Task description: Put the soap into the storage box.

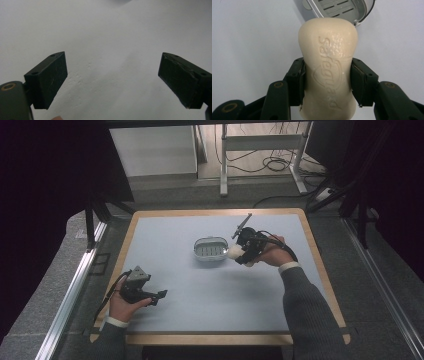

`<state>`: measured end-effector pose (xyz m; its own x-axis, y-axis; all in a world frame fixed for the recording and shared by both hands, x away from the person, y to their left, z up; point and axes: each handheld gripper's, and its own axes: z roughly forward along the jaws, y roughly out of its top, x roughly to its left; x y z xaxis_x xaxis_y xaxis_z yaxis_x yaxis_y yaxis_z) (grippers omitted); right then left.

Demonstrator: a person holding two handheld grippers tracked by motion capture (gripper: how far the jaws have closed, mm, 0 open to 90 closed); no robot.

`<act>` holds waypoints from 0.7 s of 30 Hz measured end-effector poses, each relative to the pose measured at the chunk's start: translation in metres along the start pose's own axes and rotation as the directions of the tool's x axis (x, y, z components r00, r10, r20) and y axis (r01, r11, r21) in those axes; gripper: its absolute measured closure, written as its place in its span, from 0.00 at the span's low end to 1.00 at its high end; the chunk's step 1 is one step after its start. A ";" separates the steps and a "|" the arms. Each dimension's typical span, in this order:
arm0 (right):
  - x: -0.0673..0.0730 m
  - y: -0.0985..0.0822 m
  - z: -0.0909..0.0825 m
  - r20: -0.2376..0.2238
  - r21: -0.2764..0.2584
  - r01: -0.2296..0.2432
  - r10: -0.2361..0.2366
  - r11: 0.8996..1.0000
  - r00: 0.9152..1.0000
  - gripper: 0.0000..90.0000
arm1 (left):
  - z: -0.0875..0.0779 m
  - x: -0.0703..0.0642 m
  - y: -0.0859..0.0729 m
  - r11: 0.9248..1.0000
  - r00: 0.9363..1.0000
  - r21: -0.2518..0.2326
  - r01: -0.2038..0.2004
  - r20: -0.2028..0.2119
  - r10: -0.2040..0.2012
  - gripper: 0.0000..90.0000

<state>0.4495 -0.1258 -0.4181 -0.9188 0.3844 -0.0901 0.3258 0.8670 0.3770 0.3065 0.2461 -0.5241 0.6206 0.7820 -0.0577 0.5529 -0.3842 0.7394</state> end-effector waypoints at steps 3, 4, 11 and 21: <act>-0.001 0.002 0.003 0.000 0.007 0.003 -0.003 1.000 1.000 0.55 | 0.000 0.000 0.000 1.000 1.000 0.002 0.000 0.001 0.000 0.10; -0.003 0.004 0.004 -0.004 0.003 0.005 -0.005 1.000 1.000 0.55 | 0.000 0.000 0.000 1.000 1.000 0.001 0.000 0.000 0.000 0.10; -0.007 0.011 0.004 -0.007 -0.002 0.003 -0.003 1.000 1.000 0.55 | -0.001 0.000 0.000 1.000 1.000 -0.004 0.003 0.001 -0.003 0.10; -0.014 0.022 0.011 -0.019 -0.014 0.002 -0.003 1.000 1.000 0.55 | 0.000 0.000 0.000 1.000 1.000 -0.001 0.001 0.001 -0.001 0.10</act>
<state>0.4724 -0.1085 -0.4187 -0.9236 0.3762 -0.0740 0.3204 0.8632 0.3901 0.3064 0.2463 -0.5239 0.6203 0.7822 -0.0589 0.5530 -0.3829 0.7400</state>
